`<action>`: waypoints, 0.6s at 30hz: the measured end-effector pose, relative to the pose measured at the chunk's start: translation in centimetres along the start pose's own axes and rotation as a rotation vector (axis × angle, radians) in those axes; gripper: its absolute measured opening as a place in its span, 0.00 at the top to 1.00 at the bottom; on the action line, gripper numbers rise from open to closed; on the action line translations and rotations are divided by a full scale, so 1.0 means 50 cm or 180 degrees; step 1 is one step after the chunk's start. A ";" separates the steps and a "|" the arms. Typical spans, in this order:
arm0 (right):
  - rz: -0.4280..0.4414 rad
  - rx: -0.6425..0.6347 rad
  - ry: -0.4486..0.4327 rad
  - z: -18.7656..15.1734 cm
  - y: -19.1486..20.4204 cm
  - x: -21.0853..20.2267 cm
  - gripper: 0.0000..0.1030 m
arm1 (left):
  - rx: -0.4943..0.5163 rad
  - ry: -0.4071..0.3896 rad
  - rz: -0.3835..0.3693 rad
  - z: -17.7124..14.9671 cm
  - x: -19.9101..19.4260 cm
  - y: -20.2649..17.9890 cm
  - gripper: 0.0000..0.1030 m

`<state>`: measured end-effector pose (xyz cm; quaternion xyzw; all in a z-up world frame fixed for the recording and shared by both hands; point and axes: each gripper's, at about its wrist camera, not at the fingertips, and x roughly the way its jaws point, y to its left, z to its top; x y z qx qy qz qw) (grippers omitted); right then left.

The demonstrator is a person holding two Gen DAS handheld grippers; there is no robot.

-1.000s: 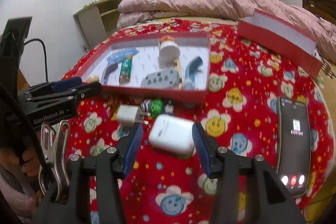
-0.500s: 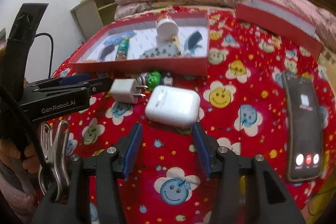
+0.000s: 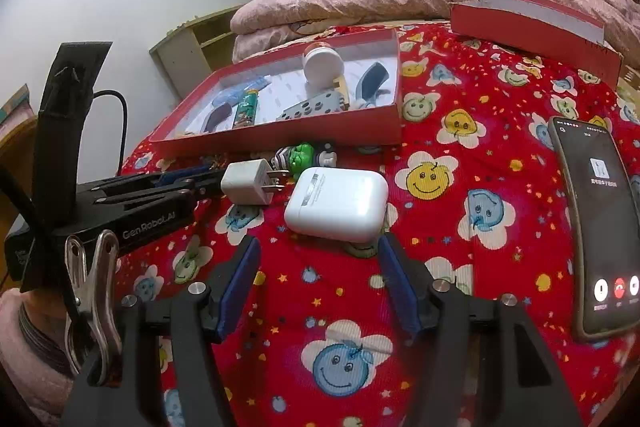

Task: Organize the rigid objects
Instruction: 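Move the right gripper to the white earbud case while the left approaches the red figurine, then grasp the white earbud case with the right gripper while the left grasps the red figurine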

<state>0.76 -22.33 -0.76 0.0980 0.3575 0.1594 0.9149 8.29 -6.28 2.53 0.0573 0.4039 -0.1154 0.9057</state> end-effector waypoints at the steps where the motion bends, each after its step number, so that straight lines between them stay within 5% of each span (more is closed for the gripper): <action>1: 0.0012 0.0007 -0.0002 0.000 -0.001 0.000 0.39 | -0.0025 0.0008 0.0003 0.000 -0.003 0.003 0.81; 7: -0.0103 -0.0082 0.0018 0.002 0.010 0.001 0.38 | -0.0111 0.0005 0.0182 -0.017 -0.027 0.031 0.81; 13: -0.0579 -0.0253 -0.0025 0.033 0.033 0.014 0.39 | -0.0198 0.0050 0.0247 -0.043 -0.033 0.062 0.80; 18: -0.0471 -0.0087 0.0050 0.038 0.017 0.038 0.38 | -0.0204 -0.0033 0.0275 -0.049 -0.032 0.058 0.80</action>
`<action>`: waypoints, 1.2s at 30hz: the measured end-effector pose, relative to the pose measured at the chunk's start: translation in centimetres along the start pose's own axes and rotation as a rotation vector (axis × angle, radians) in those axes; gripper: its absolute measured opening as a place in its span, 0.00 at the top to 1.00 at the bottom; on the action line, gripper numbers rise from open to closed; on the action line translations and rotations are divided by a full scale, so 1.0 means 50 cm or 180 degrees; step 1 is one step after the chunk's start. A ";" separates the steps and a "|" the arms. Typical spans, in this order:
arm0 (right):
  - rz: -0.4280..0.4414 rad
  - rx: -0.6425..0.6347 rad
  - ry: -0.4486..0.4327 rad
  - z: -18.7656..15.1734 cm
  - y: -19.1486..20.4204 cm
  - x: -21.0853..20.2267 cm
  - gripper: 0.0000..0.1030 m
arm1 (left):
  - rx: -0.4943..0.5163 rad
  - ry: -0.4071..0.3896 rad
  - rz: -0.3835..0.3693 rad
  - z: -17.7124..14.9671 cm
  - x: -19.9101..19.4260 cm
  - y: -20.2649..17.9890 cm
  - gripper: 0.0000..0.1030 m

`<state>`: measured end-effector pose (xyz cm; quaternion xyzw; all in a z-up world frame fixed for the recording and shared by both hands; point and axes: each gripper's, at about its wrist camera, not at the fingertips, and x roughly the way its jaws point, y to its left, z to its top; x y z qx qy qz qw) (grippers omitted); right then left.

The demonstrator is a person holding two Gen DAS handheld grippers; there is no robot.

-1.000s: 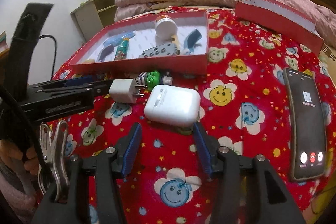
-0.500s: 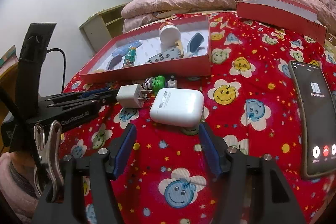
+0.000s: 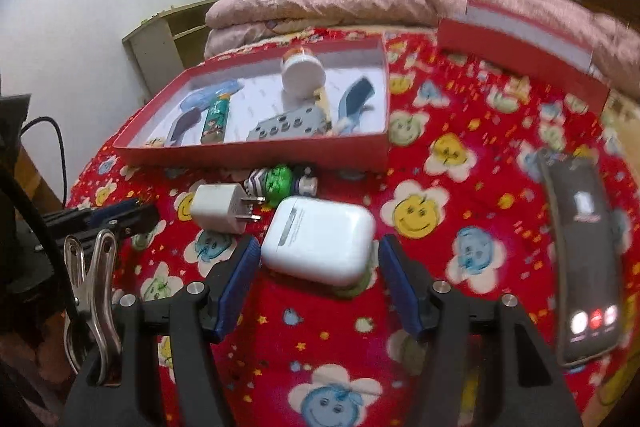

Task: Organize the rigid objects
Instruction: 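Grasp the white earbud case with the right gripper while the left grasps the red figurine, then carry the earbud case and red figurine toward the tray with both grippers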

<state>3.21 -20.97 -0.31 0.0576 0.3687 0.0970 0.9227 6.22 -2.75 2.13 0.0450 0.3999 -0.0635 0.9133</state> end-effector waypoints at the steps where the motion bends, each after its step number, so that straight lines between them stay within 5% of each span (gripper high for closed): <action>1: -0.0016 -0.0022 -0.0009 0.001 0.002 0.000 0.37 | 0.0003 -0.0019 0.0003 -0.001 -0.001 0.000 0.80; 8: -0.0050 -0.0138 0.0028 0.003 0.021 0.012 0.26 | 0.0034 -0.0101 0.0051 -0.008 -0.002 -0.007 0.80; 12: -0.0088 -0.0069 0.0000 0.003 0.012 0.011 0.40 | -0.0004 -0.0064 0.0015 -0.006 -0.003 -0.003 0.80; 36: -0.0152 -0.0087 -0.0009 -0.014 0.015 -0.005 0.41 | -0.0221 -0.0103 -0.0087 -0.025 -0.062 0.032 0.80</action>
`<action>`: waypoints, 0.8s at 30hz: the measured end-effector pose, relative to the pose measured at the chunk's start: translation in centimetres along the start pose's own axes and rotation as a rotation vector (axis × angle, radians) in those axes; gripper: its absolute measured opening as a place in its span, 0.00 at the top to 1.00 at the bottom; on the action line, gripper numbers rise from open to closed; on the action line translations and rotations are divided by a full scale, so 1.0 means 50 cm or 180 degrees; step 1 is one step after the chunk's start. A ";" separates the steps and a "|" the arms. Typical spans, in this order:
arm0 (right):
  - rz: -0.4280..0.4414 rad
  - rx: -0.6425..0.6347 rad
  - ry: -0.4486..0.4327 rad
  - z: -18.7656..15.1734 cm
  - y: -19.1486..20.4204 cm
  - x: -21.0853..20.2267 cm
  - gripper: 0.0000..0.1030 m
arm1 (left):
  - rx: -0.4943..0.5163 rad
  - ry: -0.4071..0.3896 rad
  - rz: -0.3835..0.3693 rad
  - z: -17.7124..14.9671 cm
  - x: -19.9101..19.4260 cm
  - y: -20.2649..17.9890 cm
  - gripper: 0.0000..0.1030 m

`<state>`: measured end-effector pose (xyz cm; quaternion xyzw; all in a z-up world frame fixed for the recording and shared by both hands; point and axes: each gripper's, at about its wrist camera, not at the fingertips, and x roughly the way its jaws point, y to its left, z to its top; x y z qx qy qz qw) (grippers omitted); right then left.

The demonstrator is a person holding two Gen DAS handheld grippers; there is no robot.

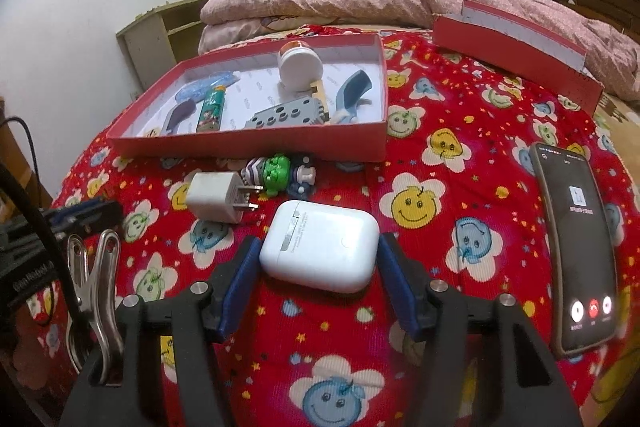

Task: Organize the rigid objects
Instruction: 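Carry the earbud case and red figurine toward the tray with both grippers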

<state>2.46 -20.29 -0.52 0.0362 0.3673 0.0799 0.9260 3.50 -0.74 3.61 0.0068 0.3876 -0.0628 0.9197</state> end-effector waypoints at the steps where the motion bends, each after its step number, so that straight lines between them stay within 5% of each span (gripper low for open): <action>1: -0.0007 -0.0008 0.0003 -0.002 0.002 -0.002 0.41 | -0.0013 -0.0012 -0.0005 0.000 -0.004 0.003 0.80; 24: -0.0041 0.0049 -0.0151 -0.006 0.004 -0.082 0.41 | -0.0161 -0.0151 -0.0026 0.009 -0.057 0.037 0.80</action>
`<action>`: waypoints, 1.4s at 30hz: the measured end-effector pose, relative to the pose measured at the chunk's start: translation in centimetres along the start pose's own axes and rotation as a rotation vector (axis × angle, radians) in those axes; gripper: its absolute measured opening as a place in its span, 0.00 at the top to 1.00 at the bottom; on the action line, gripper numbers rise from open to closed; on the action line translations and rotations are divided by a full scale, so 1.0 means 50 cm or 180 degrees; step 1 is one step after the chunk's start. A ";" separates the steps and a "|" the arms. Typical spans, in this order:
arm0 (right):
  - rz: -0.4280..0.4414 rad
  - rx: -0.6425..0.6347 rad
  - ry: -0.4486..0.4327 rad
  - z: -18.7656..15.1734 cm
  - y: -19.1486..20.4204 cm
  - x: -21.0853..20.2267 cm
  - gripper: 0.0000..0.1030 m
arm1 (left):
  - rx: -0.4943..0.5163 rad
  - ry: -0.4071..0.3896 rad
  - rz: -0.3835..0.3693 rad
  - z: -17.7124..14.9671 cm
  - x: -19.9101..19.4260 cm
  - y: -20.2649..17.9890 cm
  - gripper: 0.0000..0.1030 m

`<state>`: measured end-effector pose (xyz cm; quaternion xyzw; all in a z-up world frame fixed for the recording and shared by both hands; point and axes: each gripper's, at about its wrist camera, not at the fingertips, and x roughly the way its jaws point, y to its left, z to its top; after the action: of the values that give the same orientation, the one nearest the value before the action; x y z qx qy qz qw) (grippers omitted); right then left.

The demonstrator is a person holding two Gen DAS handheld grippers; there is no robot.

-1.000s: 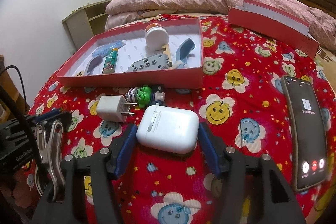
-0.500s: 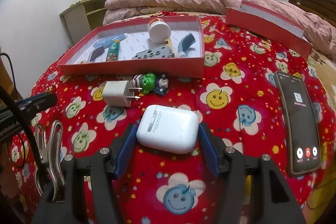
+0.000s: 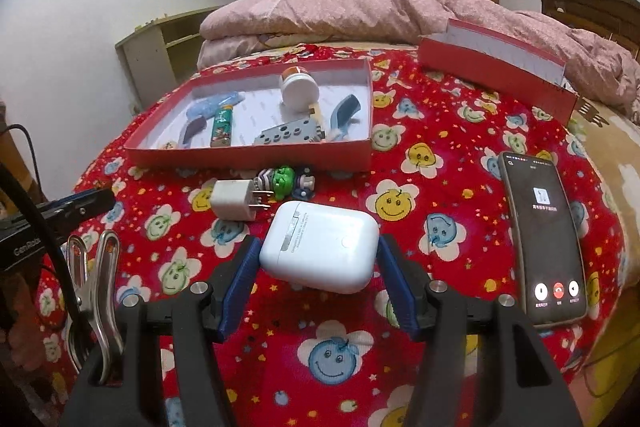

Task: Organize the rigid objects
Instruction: 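Carry the earbud case and red figurine toward the tray with both grippers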

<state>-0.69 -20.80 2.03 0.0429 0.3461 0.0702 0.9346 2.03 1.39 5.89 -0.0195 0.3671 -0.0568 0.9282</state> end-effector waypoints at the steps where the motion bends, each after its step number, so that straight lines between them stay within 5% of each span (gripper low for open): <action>1: 0.0034 0.0007 0.0000 0.001 0.000 -0.002 0.41 | 0.0004 -0.0006 0.0000 0.002 -0.002 0.000 0.80; 15: 0.0319 0.0001 -0.0016 0.025 0.009 -0.013 0.41 | -0.0095 -0.0002 -0.0223 0.089 0.022 0.003 0.80; 26: 0.0462 0.0088 0.0032 0.047 0.003 -0.001 0.41 | -0.0035 -0.0077 -0.0072 0.140 0.081 0.006 0.80; 42: 0.0425 0.0020 0.0062 0.070 0.007 0.025 0.41 | -0.0088 0.0203 -0.0005 0.155 0.210 0.029 0.80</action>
<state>2.49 -20.34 3.90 0.0682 0.3518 0.1317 0.9243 15.05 1.51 4.30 -0.0308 0.3973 -0.0531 0.9156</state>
